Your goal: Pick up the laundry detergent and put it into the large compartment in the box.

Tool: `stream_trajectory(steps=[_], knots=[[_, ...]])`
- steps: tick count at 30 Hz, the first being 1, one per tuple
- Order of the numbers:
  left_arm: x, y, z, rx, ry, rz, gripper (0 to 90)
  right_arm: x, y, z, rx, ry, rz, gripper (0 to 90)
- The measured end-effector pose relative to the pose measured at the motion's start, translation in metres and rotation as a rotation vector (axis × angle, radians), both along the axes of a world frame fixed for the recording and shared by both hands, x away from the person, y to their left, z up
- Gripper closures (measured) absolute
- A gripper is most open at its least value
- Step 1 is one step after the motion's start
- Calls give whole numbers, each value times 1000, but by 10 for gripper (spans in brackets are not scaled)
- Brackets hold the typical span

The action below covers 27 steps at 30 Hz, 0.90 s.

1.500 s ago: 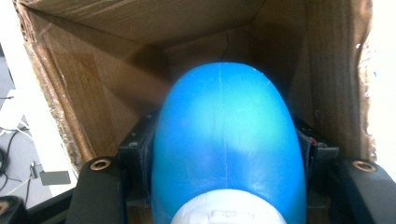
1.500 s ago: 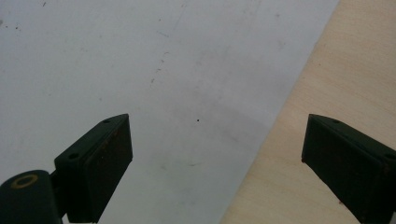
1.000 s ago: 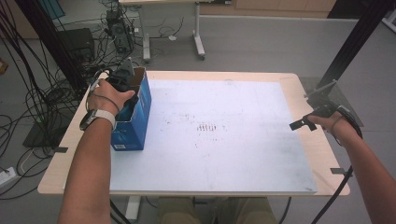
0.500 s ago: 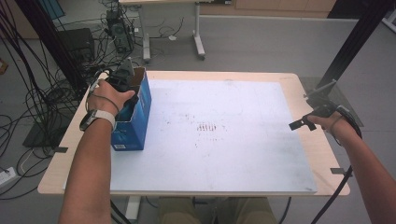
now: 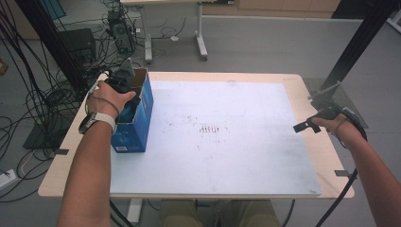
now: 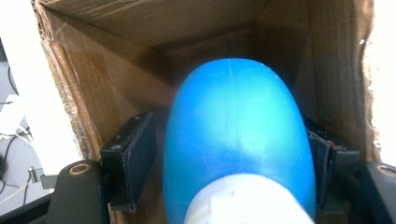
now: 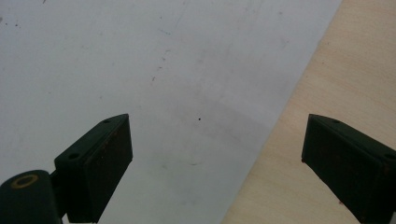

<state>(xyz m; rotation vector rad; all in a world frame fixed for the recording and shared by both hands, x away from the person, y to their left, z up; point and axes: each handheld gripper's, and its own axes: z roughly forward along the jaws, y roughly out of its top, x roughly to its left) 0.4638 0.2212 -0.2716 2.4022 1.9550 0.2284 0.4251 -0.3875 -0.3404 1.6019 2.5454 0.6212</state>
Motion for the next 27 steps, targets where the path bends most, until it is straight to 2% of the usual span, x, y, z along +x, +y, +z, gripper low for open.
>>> stream_trajectory(steps=[16,22,27], knots=[[-12,4,14,-23,-16,-14,250,-3,3,4,5,-10,13,84],[-17,3,25,-30,-35,-7,152,-6,2,6,6,-16,17,84],[-21,0,38,-27,-52,-5,131,-9,1,10,8,-25,19,84]])
